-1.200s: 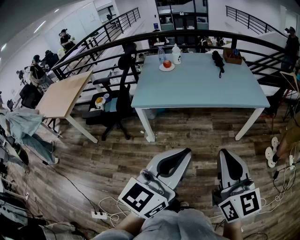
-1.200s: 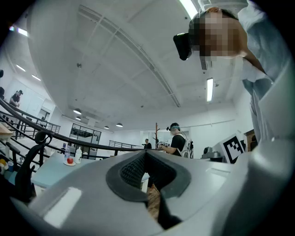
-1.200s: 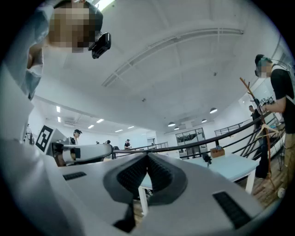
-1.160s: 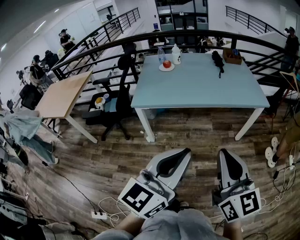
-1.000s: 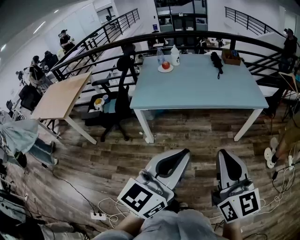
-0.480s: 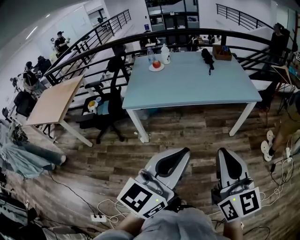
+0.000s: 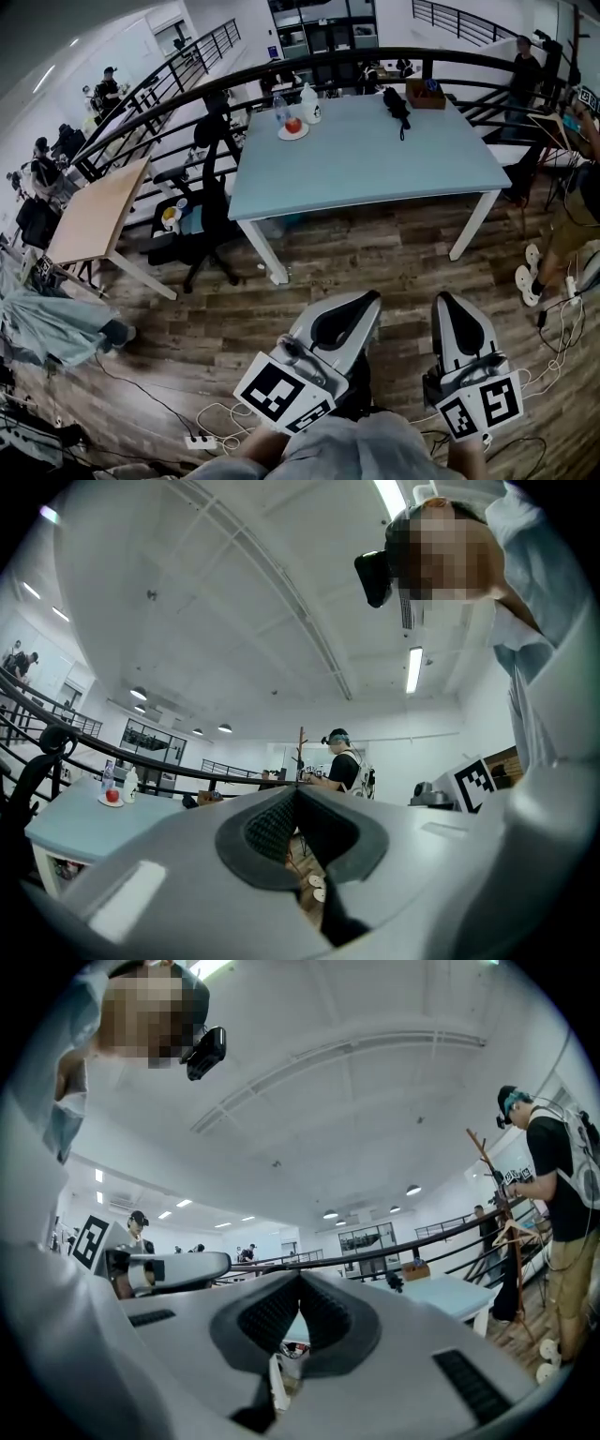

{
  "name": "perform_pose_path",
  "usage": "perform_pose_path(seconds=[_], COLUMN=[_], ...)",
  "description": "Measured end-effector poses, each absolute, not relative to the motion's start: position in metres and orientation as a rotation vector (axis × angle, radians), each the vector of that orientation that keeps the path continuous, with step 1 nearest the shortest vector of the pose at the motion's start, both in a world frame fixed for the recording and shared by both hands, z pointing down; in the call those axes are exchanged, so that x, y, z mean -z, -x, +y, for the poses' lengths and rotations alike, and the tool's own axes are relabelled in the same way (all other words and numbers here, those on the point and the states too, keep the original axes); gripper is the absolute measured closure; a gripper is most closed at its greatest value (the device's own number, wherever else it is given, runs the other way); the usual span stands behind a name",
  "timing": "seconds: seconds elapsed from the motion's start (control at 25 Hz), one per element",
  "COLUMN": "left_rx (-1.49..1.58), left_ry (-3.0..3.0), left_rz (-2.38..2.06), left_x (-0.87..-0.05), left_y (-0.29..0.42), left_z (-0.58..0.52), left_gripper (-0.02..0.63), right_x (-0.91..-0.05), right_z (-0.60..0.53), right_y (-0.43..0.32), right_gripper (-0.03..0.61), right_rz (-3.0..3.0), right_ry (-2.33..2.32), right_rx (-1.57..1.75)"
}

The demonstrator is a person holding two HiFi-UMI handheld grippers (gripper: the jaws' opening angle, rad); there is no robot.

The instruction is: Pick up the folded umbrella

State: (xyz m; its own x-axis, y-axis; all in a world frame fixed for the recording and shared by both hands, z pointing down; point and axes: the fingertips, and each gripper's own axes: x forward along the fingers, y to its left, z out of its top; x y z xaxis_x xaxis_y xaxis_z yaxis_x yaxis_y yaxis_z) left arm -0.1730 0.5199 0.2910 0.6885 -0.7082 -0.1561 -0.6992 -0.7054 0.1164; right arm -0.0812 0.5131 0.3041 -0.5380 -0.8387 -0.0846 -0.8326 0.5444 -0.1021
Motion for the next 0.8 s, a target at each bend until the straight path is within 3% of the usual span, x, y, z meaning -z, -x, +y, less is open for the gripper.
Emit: perform_pose_path(seconds=[0.8], left_rx=[0.32], left_ry=[-2.861], left_rz=[-1.041], left_x=[-0.287], left_y=[0.131], left_z=[0.347], left_gripper=[0.609], right_x=[-0.304], right_z=[0.355], right_y=[0.046], right_gripper=[0.58], right_rz=[2.641], right_ry=[1.55], right_rx=[0.095])
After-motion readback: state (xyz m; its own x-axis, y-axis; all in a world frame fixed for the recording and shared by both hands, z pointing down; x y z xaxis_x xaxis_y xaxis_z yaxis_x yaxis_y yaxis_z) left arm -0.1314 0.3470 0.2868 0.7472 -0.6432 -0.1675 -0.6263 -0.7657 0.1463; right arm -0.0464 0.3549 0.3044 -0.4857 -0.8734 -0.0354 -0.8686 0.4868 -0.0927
